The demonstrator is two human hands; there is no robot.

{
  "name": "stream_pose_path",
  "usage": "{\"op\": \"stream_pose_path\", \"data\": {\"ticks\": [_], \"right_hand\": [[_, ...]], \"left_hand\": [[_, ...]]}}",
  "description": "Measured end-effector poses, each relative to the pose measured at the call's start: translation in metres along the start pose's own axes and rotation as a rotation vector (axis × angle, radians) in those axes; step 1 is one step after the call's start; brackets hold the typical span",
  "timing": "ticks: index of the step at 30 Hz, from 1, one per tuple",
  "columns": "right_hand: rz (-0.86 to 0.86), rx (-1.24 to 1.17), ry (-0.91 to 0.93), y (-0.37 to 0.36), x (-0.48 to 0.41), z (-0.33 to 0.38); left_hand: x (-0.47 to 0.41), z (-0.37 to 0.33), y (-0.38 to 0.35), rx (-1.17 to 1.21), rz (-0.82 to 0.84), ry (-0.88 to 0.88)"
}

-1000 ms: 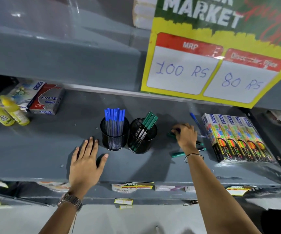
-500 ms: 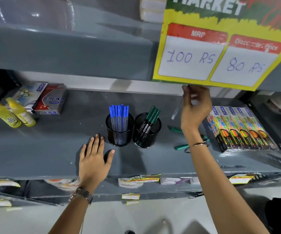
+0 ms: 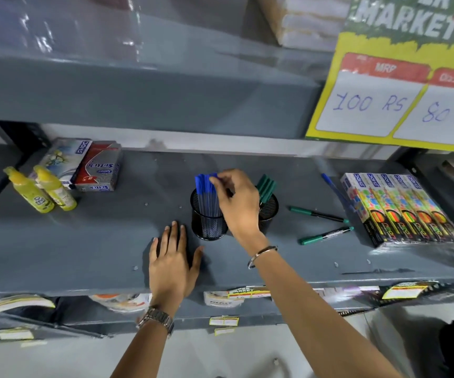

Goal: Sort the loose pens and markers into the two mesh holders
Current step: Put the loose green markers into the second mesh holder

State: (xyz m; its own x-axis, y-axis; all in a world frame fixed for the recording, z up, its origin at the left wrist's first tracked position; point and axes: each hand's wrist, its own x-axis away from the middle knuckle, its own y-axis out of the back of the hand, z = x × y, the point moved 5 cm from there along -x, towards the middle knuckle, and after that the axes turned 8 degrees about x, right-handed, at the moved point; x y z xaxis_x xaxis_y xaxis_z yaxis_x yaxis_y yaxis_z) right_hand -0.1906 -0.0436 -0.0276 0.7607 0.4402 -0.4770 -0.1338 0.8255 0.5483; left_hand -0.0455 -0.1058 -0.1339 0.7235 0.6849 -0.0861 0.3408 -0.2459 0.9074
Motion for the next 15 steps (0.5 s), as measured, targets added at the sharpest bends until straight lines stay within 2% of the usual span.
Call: {"op": "stream_pose_path", "data": {"ticks": [4, 8, 12, 15], "right_hand": [[-0.083, 0.289, 0.105, -0.002, 0.004, 0.005], [-0.089, 0.466, 0.095, -0.003, 0.005, 0.004], [-0.070, 0.472, 0.119, 0.000, 0.009, 0.002], [-0.182, 0.412, 0.083, 0.022, 0.004, -0.012]], "left_hand": [[0.000, 0.001, 0.001, -0.005, 0.003, -0.006], [0.000, 0.002, -0.001, 0.005, 0.007, -0.001], [0.000, 0.002, -0.002, 0.001, 0.001, -0.001], [0.000, 0.002, -0.002, -0.032, 0.012, -0.007]]}}
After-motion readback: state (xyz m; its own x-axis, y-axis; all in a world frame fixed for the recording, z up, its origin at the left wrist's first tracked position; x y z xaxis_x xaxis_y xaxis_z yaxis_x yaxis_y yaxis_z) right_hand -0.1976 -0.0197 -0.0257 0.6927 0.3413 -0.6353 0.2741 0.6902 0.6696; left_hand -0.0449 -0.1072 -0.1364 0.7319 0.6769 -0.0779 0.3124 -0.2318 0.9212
